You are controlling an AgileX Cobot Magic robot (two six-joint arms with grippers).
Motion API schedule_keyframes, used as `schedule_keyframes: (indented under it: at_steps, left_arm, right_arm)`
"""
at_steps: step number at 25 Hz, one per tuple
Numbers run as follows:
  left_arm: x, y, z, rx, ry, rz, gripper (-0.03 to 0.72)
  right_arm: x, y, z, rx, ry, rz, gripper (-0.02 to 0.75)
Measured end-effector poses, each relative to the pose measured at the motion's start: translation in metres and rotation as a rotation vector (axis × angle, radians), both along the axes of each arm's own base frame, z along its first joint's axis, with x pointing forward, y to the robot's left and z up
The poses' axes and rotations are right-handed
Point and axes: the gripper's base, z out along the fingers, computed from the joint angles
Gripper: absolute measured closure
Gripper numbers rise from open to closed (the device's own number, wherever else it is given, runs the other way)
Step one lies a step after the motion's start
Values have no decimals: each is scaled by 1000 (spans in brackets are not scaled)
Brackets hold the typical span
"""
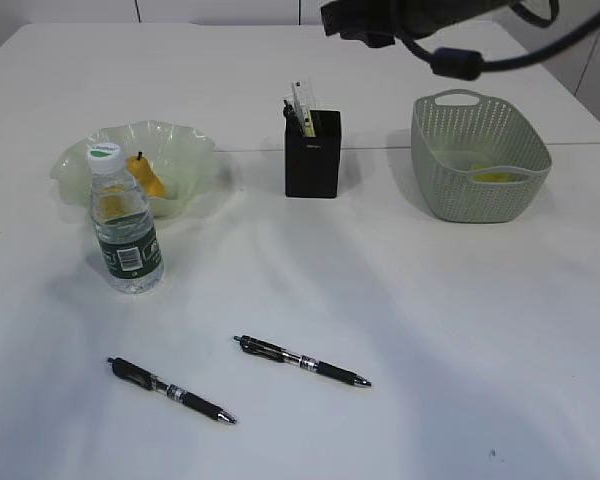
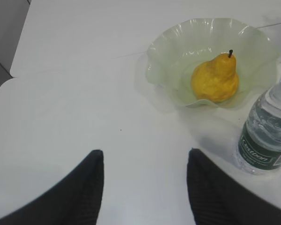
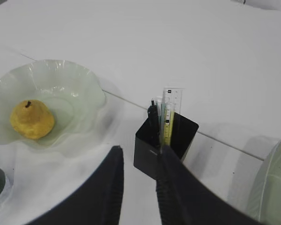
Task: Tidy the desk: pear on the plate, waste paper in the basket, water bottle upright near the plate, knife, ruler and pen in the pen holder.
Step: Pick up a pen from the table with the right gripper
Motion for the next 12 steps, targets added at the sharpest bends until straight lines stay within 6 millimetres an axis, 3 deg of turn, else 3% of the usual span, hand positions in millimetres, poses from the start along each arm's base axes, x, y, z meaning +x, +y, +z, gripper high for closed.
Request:
schedule_keyframes:
  at_steps: [6, 12]
  left_arm:
    - [0, 0, 0, 1, 0, -1, 286]
    - [0, 0, 0, 5, 0, -2, 286]
  right_arm:
    - [-41, -17, -21, 55, -181, -15, 554]
    - [-56, -23, -57, -81, -131, 40, 554]
